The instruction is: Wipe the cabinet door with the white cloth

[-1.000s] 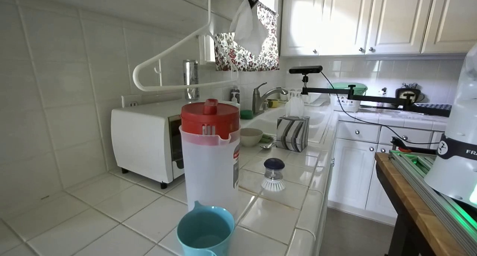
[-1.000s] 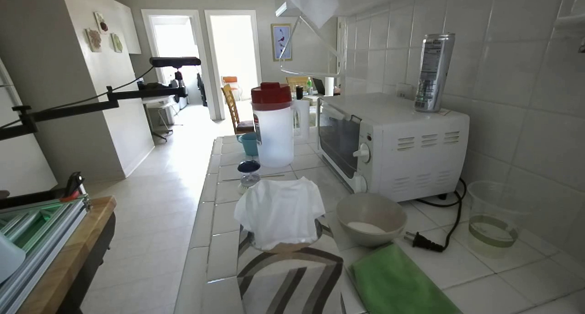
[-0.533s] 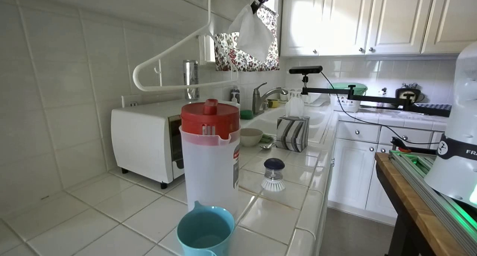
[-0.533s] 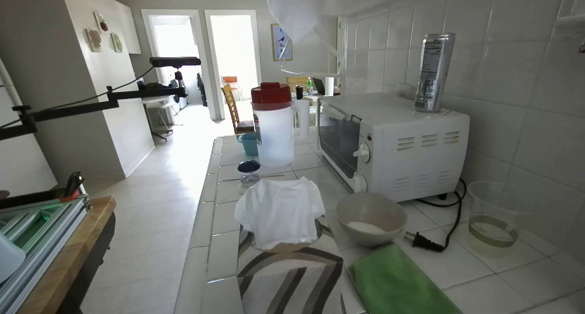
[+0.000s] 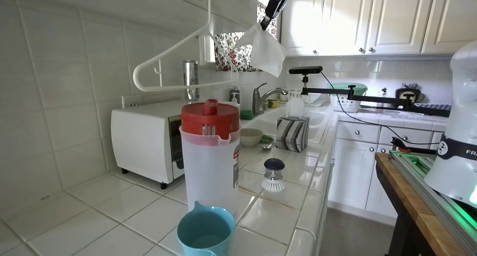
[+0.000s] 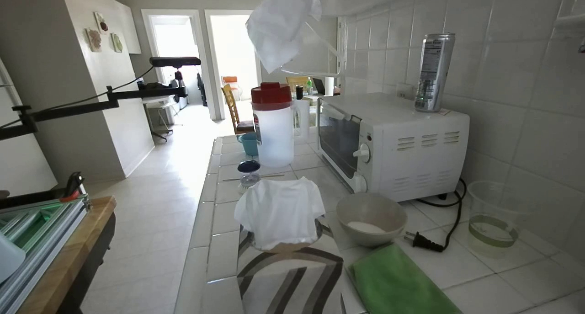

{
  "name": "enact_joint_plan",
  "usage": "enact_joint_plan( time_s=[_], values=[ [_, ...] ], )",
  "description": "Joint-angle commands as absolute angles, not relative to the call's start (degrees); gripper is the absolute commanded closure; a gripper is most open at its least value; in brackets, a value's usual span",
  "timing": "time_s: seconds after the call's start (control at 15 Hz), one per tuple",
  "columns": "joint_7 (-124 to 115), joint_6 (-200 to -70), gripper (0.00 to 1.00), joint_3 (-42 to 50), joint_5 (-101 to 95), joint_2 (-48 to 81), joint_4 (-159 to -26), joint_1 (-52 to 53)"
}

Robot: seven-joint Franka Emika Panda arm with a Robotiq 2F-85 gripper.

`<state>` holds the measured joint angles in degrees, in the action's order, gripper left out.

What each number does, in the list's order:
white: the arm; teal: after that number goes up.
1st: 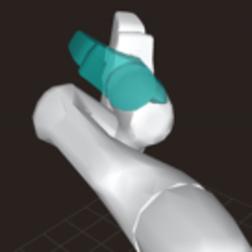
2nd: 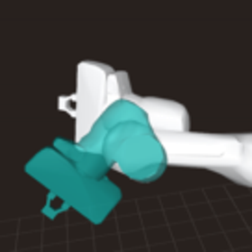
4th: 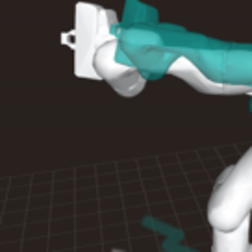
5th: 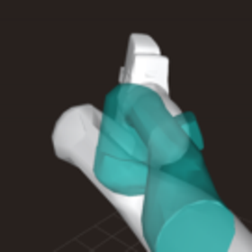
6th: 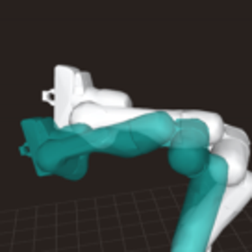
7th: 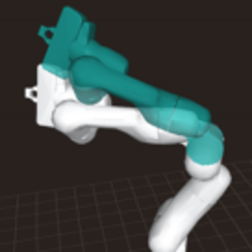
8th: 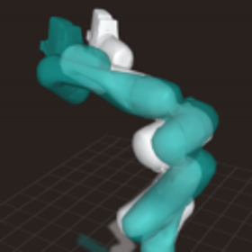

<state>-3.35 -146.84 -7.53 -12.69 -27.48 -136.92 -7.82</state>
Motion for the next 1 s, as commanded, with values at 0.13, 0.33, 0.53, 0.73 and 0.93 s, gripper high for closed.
enact_joint_plan(
  time_s=[0.13,0.33,0.53,0.73,0.93],
  values=[
    [-2.32,-141.11,1.00,-3.85,-9.22,-29.15,-139.30,-3.10],
    [-2.22,-139.39,1.00,-3.05,-7.57,-29.10,-140.27,-1.74],
    [-1.97,-137.99,1.00,-2.46,-6.44,-29.12,-141.18,-0.90],
    [-1.97,-137.00,1.00,-2.08,-5.88,-29.30,-142.17,-0.70],
    [-2.58,-135.80,1.00,-1.95,-6.23,-29.03,-143.55,-1.24]
  ],
)
